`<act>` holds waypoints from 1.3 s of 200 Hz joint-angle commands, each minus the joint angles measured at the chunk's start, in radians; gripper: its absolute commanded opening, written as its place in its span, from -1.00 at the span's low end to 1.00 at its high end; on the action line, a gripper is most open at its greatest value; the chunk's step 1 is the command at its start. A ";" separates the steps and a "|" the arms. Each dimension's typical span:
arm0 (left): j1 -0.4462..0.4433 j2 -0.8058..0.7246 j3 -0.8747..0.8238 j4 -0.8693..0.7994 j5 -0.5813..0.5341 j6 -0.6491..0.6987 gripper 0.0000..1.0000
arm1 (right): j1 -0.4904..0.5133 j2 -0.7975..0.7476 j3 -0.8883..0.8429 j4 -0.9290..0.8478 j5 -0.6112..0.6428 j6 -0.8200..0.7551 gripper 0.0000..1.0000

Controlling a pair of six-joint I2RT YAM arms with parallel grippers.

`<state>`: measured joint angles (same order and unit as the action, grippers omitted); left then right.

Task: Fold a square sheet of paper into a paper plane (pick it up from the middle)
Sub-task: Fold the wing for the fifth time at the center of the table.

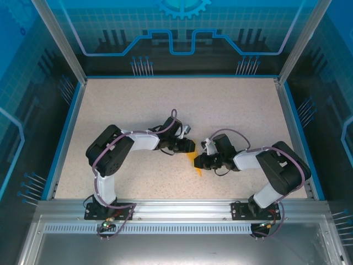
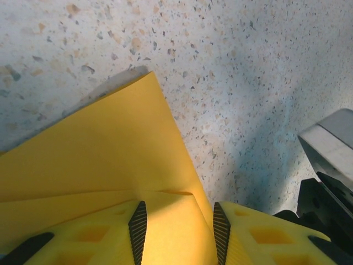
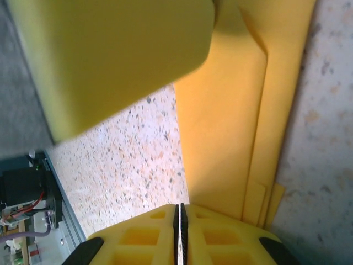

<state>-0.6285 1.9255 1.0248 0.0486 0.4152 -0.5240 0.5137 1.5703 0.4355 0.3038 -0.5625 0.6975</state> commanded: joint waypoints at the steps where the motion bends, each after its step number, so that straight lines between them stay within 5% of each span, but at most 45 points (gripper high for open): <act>1: 0.007 0.055 0.004 -0.088 -0.078 0.013 -0.19 | 0.020 -0.040 -0.062 -0.189 -0.012 -0.052 -0.76; 74: 0.008 0.063 0.006 -0.084 -0.057 0.017 -0.18 | 0.033 -0.265 -0.061 -0.437 0.043 -0.123 -0.73; 123: 0.007 0.064 0.008 -0.079 -0.046 0.023 -0.19 | 0.037 -0.409 -0.003 -0.422 0.092 -0.063 -0.68; 217: 0.008 0.064 0.013 -0.104 -0.047 0.039 -0.18 | 0.103 -0.062 0.094 -0.310 0.077 -0.041 -0.73; 260: 0.015 0.032 -0.024 -0.091 -0.104 0.034 -0.21 | 0.129 -0.077 -0.013 -0.361 0.101 -0.032 -0.76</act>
<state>-0.6285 1.9327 1.0412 0.0200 0.4133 -0.5163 0.6174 1.5108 0.5007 0.0288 -0.4709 0.6540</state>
